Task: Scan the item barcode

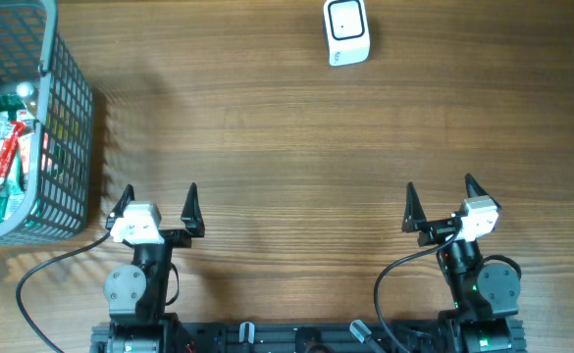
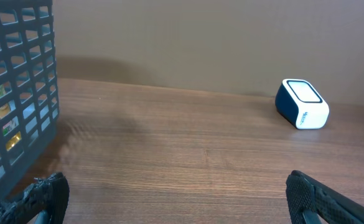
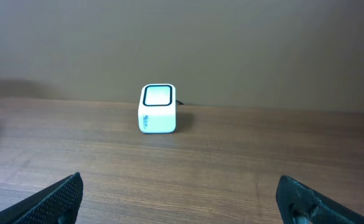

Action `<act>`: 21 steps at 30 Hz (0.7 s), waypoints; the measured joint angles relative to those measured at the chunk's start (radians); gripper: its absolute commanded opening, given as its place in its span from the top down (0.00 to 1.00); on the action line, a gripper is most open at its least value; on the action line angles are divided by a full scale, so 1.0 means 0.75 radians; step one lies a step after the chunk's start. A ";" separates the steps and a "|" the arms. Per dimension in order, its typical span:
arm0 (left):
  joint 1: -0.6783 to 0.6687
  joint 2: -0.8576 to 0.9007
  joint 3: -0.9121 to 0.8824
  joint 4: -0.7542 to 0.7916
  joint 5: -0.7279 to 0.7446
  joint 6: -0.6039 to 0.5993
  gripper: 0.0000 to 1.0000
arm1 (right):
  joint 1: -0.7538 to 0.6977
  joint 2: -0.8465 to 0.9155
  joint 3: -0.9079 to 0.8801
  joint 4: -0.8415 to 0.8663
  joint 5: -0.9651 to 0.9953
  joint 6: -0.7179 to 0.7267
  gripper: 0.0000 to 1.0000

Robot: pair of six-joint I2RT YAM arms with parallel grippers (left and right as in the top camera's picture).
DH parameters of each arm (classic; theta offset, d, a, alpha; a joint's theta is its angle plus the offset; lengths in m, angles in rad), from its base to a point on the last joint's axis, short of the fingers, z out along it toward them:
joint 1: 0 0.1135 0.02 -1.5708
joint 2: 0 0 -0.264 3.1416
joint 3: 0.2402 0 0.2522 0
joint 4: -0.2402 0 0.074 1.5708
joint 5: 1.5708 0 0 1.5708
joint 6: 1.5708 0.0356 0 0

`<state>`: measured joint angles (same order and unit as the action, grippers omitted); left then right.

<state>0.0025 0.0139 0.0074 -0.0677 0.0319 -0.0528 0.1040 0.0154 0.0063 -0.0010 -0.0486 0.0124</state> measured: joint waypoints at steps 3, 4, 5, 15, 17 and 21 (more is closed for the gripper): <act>-0.095 0.014 0.000 -0.001 -0.036 0.002 0.00 | 0.000 0.034 0.000 0.005 0.025 0.000 0.00; -0.153 0.027 0.000 -0.001 -0.036 0.005 0.00 | 0.000 0.049 0.000 0.005 0.036 0.000 0.00; -0.177 0.033 0.000 0.000 -0.041 0.005 0.00 | 0.000 0.057 0.000 0.005 0.042 0.000 0.00; -0.180 0.033 0.000 -0.001 -0.056 0.005 0.00 | 0.000 0.057 0.000 0.005 0.062 0.000 0.01; -0.180 0.033 0.000 -0.001 -0.056 0.005 0.00 | 0.000 0.057 0.000 0.005 0.062 0.000 0.00; -0.180 0.033 0.000 -0.001 -0.057 0.005 0.00 | 0.000 0.057 0.000 0.005 0.062 0.000 0.00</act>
<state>-0.1322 0.0387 0.0074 -0.0681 -0.0109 -0.0490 0.1040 0.0582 0.0063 0.0029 -0.0021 0.0124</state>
